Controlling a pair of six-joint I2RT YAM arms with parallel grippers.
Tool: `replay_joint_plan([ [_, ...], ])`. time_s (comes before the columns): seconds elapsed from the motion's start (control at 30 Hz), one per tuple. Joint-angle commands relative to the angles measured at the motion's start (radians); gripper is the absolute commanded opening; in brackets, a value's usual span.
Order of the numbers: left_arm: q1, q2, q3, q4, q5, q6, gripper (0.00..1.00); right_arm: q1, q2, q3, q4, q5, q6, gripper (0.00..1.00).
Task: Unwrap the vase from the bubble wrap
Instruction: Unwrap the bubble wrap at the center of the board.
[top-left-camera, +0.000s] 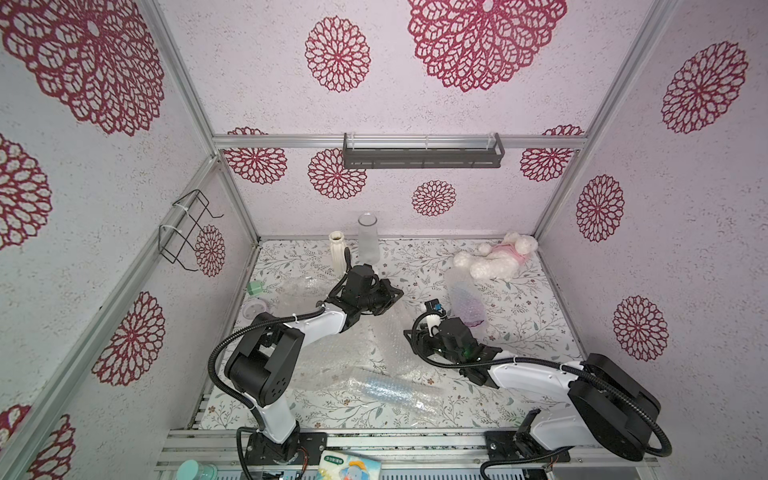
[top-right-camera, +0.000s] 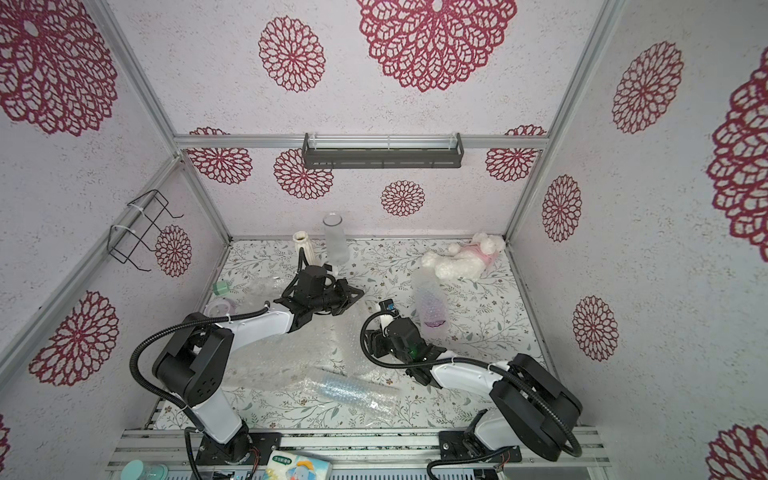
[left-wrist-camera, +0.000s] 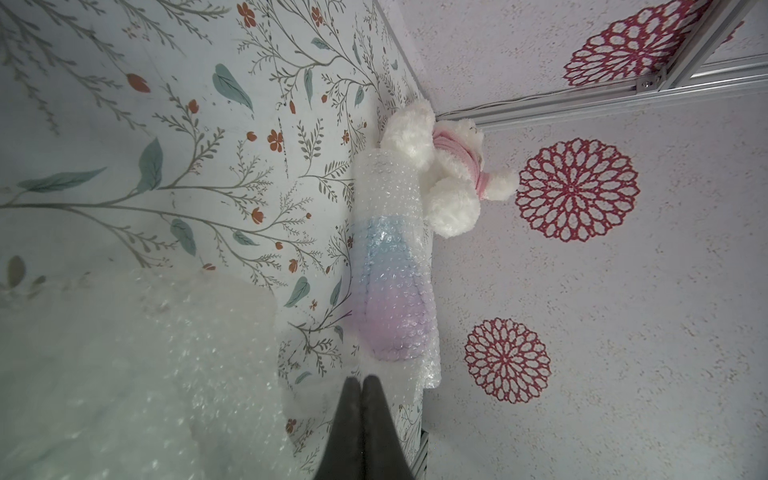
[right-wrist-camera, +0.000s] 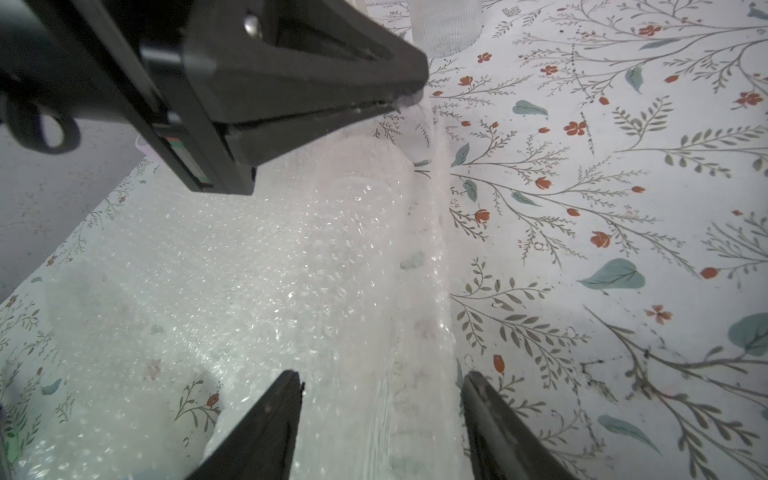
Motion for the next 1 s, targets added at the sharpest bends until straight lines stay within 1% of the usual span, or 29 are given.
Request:
replay_joint_plan([
  [0.0,-0.008,0.004,0.029,-0.023,0.01,0.02,0.0,-0.025,0.0,-0.02,0.046,0.004,0.009,0.64],
  [0.2,-0.012,-0.006,0.039,-0.041,0.004,0.03,0.0,-0.077,0.015,-0.035,0.059,-0.027,-0.018,0.64],
  [0.3,-0.015,-0.006,0.043,-0.046,0.001,0.032,0.0,-0.087,0.047,-0.014,0.061,-0.061,-0.028,0.63],
  [0.5,-0.015,-0.002,0.054,-0.063,0.0,0.035,0.0,-0.087,0.114,0.009,0.088,-0.131,-0.015,0.57],
  [0.53,-0.015,-0.004,0.055,-0.066,-0.001,0.035,0.0,-0.087,0.12,0.011,0.09,-0.136,-0.013,0.54],
  [0.6,-0.015,-0.006,0.059,-0.086,-0.006,0.042,0.0,-0.087,0.128,0.014,0.094,-0.139,-0.012,0.43],
  [0.63,-0.015,-0.007,0.063,-0.105,-0.01,0.05,0.0,-0.087,0.128,0.018,0.091,-0.134,-0.013,0.32],
  [0.67,-0.015,-0.01,0.063,-0.129,-0.016,0.058,0.04,-0.087,0.127,0.02,0.091,-0.129,-0.013,0.16],
  [0.7,-0.015,-0.015,0.061,-0.149,-0.021,0.063,0.07,-0.087,0.123,0.024,0.087,-0.119,-0.014,0.07],
  [0.73,-0.011,-0.022,0.054,-0.164,-0.025,0.069,0.12,-0.087,0.117,0.031,0.074,-0.106,-0.016,0.0],
  [0.77,-0.006,-0.033,0.044,-0.172,-0.026,0.073,0.2,-0.087,0.112,0.039,0.06,-0.095,-0.018,0.0],
  [0.9,0.013,-0.085,0.008,-0.218,-0.039,0.096,0.58,-0.093,0.089,0.065,0.022,-0.062,-0.021,0.0],
  [0.97,0.023,-0.118,-0.006,-0.257,-0.056,0.117,0.7,-0.095,0.081,0.076,0.006,-0.042,-0.013,0.0],
])
